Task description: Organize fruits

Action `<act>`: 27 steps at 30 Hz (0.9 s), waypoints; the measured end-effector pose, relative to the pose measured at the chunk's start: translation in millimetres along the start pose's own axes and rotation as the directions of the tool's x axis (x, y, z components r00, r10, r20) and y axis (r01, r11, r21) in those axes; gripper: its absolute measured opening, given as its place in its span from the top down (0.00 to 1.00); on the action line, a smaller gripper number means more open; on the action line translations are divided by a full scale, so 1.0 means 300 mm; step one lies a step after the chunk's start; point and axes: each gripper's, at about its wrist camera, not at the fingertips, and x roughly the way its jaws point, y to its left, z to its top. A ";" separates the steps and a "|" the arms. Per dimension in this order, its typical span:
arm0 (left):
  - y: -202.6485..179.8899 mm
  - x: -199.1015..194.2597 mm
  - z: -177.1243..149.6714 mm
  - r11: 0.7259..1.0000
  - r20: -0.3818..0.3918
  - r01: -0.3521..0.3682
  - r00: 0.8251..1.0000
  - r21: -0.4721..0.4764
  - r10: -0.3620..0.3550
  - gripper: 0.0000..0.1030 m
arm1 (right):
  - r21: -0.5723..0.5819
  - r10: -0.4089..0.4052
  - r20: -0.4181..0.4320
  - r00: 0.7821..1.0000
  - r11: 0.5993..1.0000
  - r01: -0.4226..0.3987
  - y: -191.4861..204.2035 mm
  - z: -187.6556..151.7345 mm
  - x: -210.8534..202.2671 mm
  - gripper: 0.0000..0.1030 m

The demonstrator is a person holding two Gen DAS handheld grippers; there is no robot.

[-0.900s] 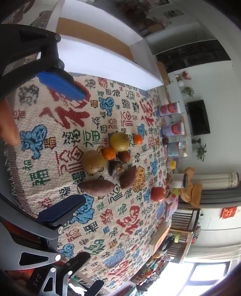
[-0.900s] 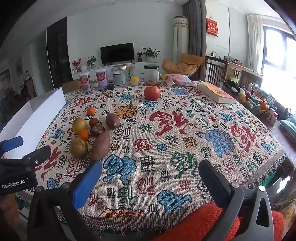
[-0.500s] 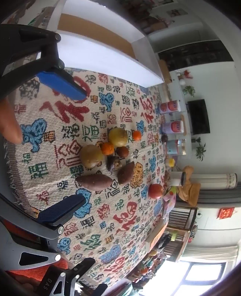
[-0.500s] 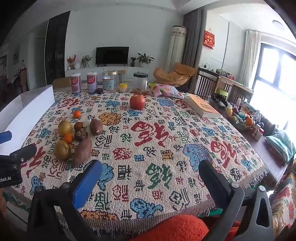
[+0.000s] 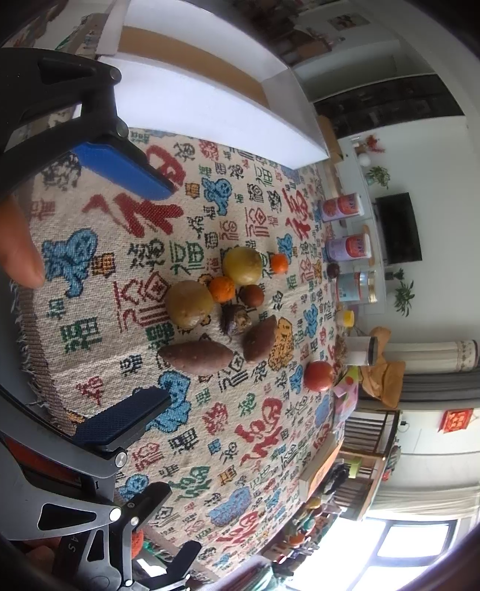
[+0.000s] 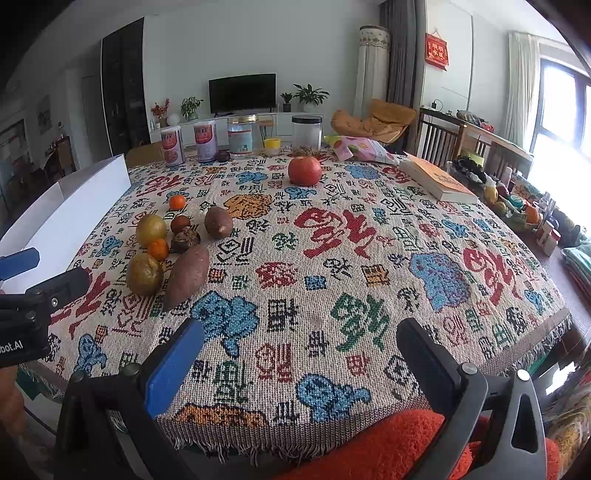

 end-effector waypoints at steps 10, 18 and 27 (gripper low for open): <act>-0.003 -0.006 -0.001 1.000 -0.010 0.005 1.000 -0.009 -0.005 0.01 | 0.002 0.000 -0.018 1.000 1.000 0.001 -0.005 -0.002 0.010 0.00; -0.015 -0.013 0.002 1.000 -0.007 0.015 1.000 -0.007 -0.015 0.01 | 0.002 -0.002 -0.031 1.000 1.000 0.003 -0.006 -0.007 0.024 0.00; -0.019 -0.010 0.005 1.000 -0.002 0.019 1.000 -0.010 -0.019 0.01 | -0.003 -0.005 -0.029 1.000 1.000 0.005 -0.004 -0.009 0.023 0.00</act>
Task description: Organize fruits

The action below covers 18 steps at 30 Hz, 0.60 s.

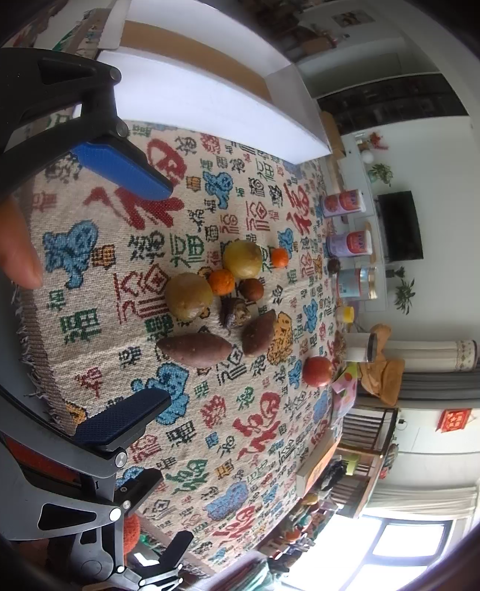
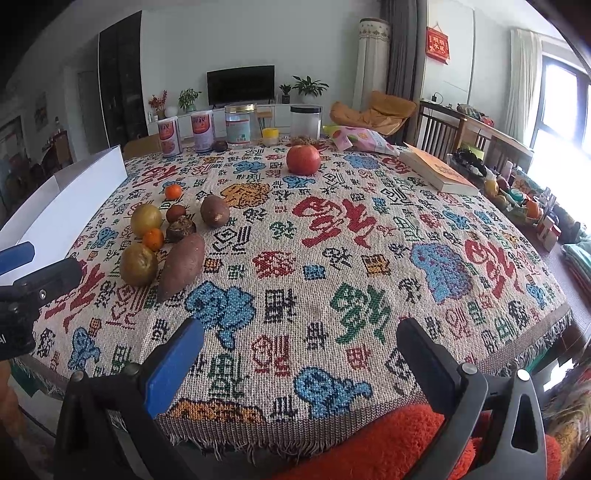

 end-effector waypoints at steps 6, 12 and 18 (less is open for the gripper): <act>-0.001 -0.002 0.004 1.000 -0.001 0.000 1.000 0.000 0.000 0.01 | -0.002 -0.001 0.000 1.000 1.000 0.001 0.001 0.000 0.000 0.00; -0.007 -0.002 0.008 1.000 -0.001 0.000 1.000 -0.001 0.000 0.01 | -0.002 -0.001 0.000 1.000 1.000 0.001 0.002 -0.001 0.000 0.00; -0.007 0.000 0.005 1.000 -0.008 0.002 1.000 -0.001 -0.002 0.01 | -0.002 -0.001 0.000 1.000 1.000 0.001 0.002 -0.001 0.001 0.00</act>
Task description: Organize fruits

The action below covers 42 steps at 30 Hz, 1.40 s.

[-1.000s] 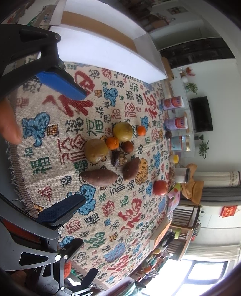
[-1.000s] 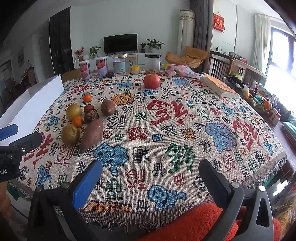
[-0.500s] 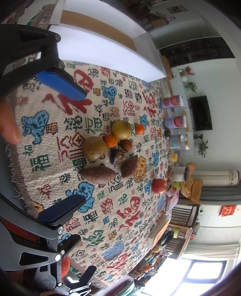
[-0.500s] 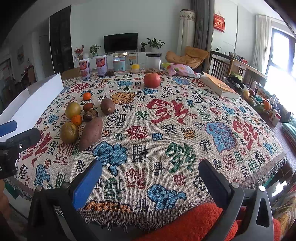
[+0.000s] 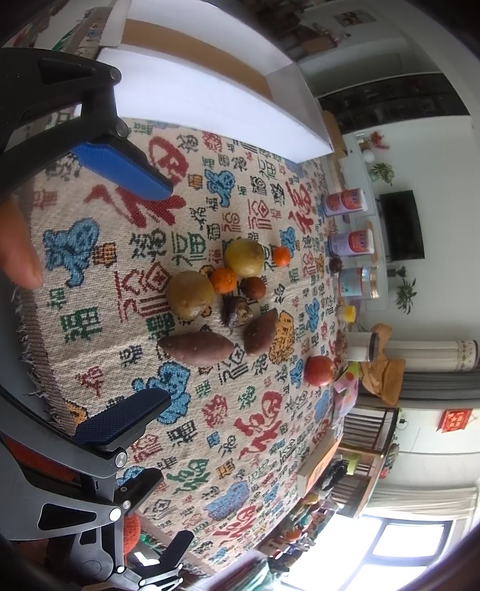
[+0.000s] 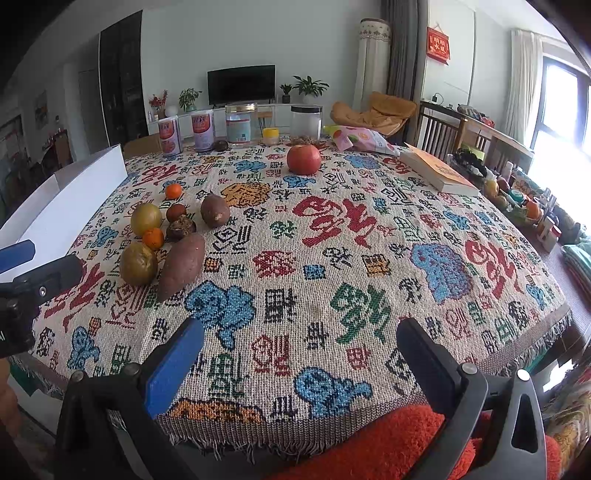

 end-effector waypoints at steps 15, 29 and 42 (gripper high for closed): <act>0.015 0.022 -0.016 1.000 -0.018 0.005 1.000 -0.009 -0.005 0.01 | 0.000 0.000 -0.003 1.000 1.000 0.000 -0.002 0.000 0.002 0.00; 0.029 0.040 -0.027 1.000 -0.048 0.014 0.999 -0.021 -0.015 0.01 | 0.001 0.001 -0.004 1.000 1.000 -0.001 -0.003 -0.003 0.003 0.00; 0.051 0.179 -0.085 1.000 -0.166 0.002 0.986 0.005 -0.001 0.01 | 0.005 0.002 -0.004 1.000 1.000 -0.002 -0.007 -0.007 0.004 0.00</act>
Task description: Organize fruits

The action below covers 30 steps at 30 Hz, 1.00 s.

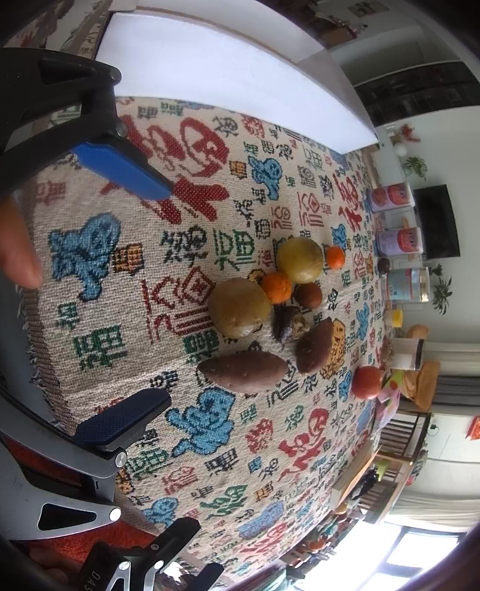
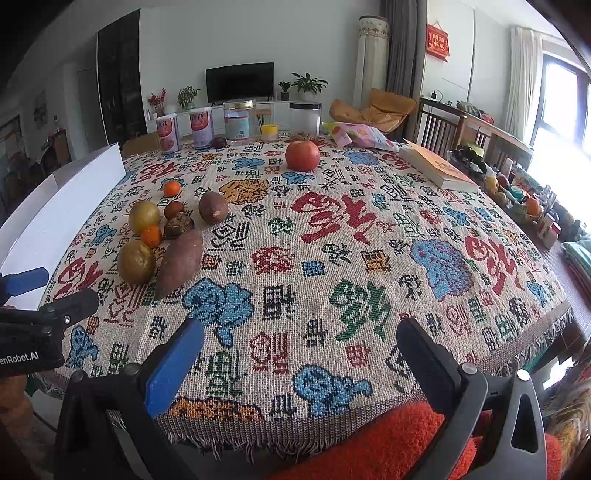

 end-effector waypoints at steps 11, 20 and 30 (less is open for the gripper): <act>0.046 0.140 -0.064 1.000 -0.106 0.016 0.994 -0.011 -0.018 0.00 | 0.024 0.005 -0.021 1.000 1.000 -0.005 -0.012 0.001 0.013 0.00; 0.057 0.153 -0.047 0.999 -0.097 0.011 0.995 -0.035 -0.015 0.00 | 0.029 0.006 -0.037 0.999 1.000 -0.005 -0.016 0.003 0.024 0.00; 0.096 0.142 0.161 0.959 0.000 0.224 0.974 -0.177 -0.227 0.02 | 0.024 0.007 -0.036 0.999 1.000 -0.006 -0.010 0.000 0.019 0.00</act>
